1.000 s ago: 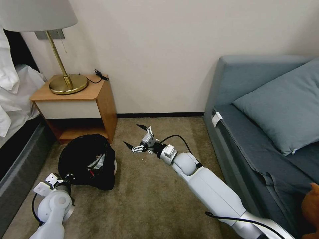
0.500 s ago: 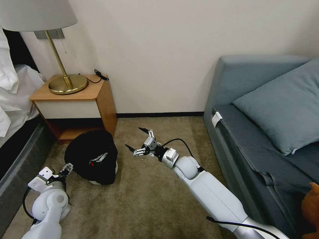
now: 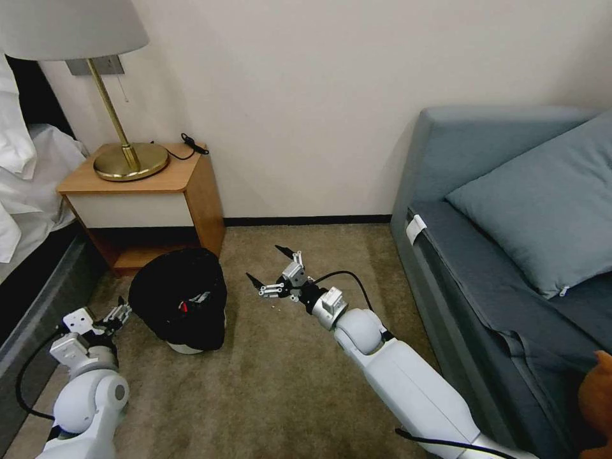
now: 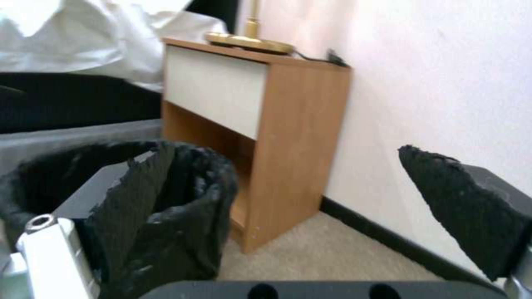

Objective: Pick up the trash bin, then pick up the garbage on the floor and place it into the trash bin.

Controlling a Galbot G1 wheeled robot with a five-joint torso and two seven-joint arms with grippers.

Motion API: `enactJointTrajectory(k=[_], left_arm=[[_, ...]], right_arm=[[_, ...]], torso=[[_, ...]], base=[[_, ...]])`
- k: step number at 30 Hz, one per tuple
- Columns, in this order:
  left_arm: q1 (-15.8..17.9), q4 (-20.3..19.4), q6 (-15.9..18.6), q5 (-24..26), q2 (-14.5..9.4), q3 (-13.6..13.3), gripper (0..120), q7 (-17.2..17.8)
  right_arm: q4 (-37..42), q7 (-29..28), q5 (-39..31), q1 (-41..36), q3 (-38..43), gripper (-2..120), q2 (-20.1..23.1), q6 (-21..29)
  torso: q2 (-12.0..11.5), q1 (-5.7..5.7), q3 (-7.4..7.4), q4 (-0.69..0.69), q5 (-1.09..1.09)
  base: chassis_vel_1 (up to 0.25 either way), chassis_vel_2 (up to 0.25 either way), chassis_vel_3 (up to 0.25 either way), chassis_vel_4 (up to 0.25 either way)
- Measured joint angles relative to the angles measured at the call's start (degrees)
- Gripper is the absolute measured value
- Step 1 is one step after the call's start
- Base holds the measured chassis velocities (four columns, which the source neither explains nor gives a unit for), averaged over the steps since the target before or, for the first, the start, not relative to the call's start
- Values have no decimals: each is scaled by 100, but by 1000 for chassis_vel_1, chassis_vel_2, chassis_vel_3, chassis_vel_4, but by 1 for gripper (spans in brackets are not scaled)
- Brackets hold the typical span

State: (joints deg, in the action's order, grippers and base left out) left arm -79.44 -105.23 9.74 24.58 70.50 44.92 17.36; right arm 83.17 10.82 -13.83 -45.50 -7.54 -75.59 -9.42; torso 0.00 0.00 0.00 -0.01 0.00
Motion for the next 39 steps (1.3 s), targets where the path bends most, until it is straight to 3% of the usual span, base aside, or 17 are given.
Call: enactJointTrajectory(k=[2, 3, 4, 6, 12, 13, 14, 15, 16, 17, 19, 22, 39], left_arm=[[-27, -41, -32, -131, -15, -10, 100, -102], [-69, -128, -108, -462, -59, -48, 100, -369], [-69, -128, -108, -462, -59, -48, 100, -369], [-80, -258, -177, -828, -165, -185, 100, -763], [-27, -280, -192, -1166, -205, -519, 100, -927], [-16, -315, -199, -1332, -159, -655, 100, -902], [-8, -440, -206, -1638, 1, -1003, 100, -905], [-8, -440, -206, -1638, 1, -1003, 100, -905], [-5, -527, -180, -1775, 154, -1259, 100, -903], [-5, -527, -180, -1775, 154, -1259, 100, -903], [18, -554, -88, -1803, 299, -1503, 100, -790], [47, -477, -25, -1802, 338, -1562, 100, -644], [52, -453, -12, -1758, 335, -1538, 100, -612]], right_arm=[[16, -60, -30, -30, 31, 100, -2, 38], [43, -200, -81, -103, 115, 100, -11, 120], [43, -200, -81, -103, 115, 100, -11, 120], [80, -596, -232, -289, 303, 100, -32, 355], [96, -924, -525, -530, 641, 100, -62, 716], [62, -955, -588, -570, 720, 100, -62, 753], [-33, -964, -644, -607, 829, 100, -51, 792], [-33, -964, -644, -607, 829, 100, -51, 792], [-106, -963, -658, -614, 912, 100, -47, 797], [-106, -963, -658, -614, 912, 100, -47, 797], [-210, -950, -664, -627, 1052, 100, -32, 854], [-250, -916, -664, -639, 1140, 100, -14, 908], [-255, -887, -648, -633, 1132, 100, -10, 904]], torso=[[0, 0, 0, 0, 0], [0, 0, 0, 0, 0], [0, 0, 0, 0, 0], [0, 0, 0, 1, -1], [0, 0, 0, 1, 0], [0, 0, 0, 0, -1], [0, 0, 0, 1, -2], [0, 0, 0, 1, -2], [0, 0, 0, 1, 0], [0, 0, 0, 1, 0], [0, 0, 0, 3, -1], [0, 0, 0, 1, 0], [0, 0, 0, 0, 0]], base=[[0, 0, 0, 0], [0, 0, 0, 0], [0, 0, 0, 0], [0, 0, 0, 0], [0, 0, 0, 0], [0, 0, 0, 0], [0, 0, 0, 0], [0, 0, 0, 0], [0, 0, 0, 0], [0, 0, 0, 0], [0, 0, 0, 0], [0, 0, 0, 0], [0, 0, 0, 0]])
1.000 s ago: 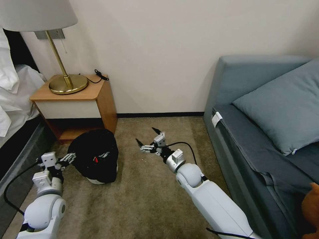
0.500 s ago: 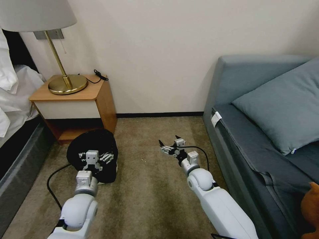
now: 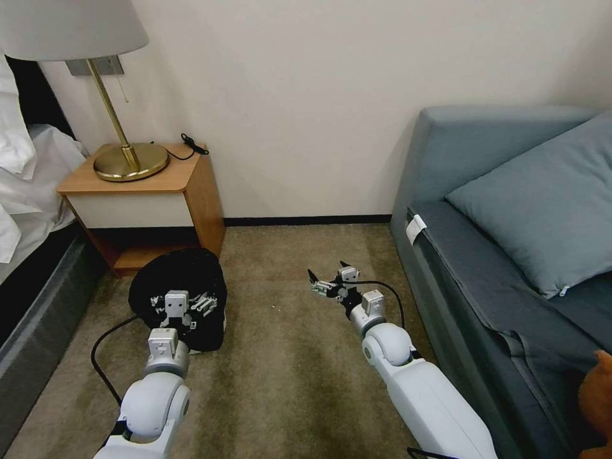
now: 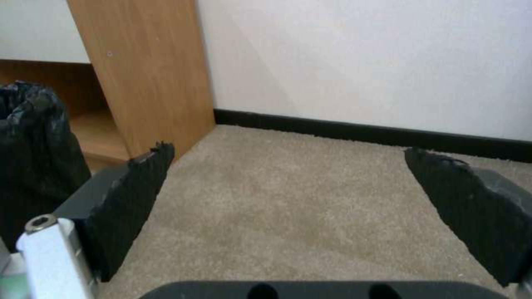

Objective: Pick up the trash bin, then pick up the garbage on the floor and place it into the trash bin.

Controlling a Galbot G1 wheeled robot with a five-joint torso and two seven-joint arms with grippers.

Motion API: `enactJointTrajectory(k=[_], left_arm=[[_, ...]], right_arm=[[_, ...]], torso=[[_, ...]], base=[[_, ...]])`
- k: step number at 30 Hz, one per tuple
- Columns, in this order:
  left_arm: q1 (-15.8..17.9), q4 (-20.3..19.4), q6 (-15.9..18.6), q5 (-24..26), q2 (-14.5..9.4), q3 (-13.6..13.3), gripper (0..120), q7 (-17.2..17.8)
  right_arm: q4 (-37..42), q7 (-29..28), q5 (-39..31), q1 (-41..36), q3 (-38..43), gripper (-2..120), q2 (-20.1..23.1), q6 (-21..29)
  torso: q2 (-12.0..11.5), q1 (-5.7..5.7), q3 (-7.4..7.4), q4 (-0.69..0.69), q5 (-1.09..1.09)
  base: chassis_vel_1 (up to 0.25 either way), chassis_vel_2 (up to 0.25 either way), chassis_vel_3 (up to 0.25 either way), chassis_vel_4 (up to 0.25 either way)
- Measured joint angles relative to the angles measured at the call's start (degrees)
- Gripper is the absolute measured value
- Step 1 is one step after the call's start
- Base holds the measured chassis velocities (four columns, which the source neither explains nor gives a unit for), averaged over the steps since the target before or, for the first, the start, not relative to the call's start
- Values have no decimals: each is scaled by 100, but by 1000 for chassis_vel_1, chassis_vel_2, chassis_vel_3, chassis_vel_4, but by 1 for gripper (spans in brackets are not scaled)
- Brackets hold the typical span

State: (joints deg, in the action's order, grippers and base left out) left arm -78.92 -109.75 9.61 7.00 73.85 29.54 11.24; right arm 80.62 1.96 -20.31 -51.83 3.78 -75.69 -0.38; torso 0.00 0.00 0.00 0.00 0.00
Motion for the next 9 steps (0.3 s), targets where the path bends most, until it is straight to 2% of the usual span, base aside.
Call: enactJointTrajectory(k=[9], left_arm=[[0, 4, 2, 10, -2, 6, 100, 3]], right_arm=[[0, 5, 6, 3, -7, 100, 0, -7]], torso=[[0, 0, 0, 0, 0]], base=[[0, 0, 0, 0]])
